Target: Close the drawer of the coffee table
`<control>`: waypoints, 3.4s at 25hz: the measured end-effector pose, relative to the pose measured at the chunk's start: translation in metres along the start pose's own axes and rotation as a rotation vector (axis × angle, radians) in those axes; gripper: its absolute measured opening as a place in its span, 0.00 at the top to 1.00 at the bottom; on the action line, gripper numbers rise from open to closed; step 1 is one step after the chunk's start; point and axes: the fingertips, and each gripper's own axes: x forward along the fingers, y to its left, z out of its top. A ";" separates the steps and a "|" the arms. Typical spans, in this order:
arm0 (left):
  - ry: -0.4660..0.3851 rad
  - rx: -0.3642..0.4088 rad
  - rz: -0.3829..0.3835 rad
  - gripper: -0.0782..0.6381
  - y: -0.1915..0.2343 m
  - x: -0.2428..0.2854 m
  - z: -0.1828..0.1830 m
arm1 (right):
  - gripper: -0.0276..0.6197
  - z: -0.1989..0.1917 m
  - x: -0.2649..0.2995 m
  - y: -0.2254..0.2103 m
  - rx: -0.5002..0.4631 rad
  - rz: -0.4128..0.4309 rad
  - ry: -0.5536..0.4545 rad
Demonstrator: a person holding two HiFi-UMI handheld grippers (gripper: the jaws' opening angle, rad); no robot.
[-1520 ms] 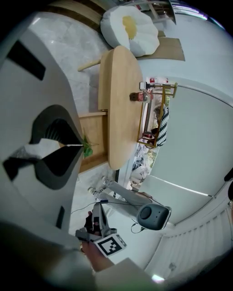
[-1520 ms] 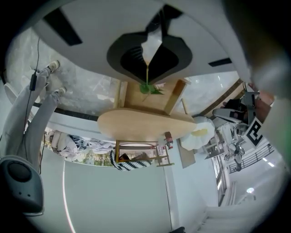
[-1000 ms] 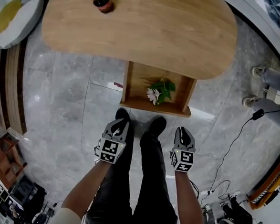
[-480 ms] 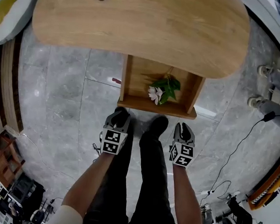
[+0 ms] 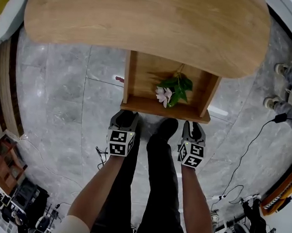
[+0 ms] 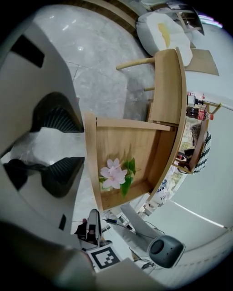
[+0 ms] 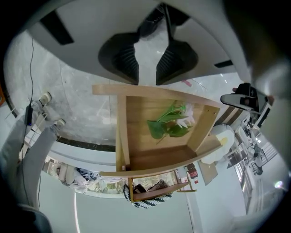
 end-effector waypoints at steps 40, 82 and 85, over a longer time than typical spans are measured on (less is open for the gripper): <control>-0.188 0.011 0.044 0.65 0.000 -0.030 0.068 | 0.73 0.051 -0.025 0.014 0.038 -0.026 -0.150; -0.391 0.294 0.015 0.66 0.009 0.005 0.207 | 0.73 0.186 0.017 -0.005 -0.197 -0.022 -0.368; -0.399 0.316 0.015 0.66 0.010 0.015 0.222 | 0.73 0.200 0.027 -0.009 -0.230 -0.016 -0.377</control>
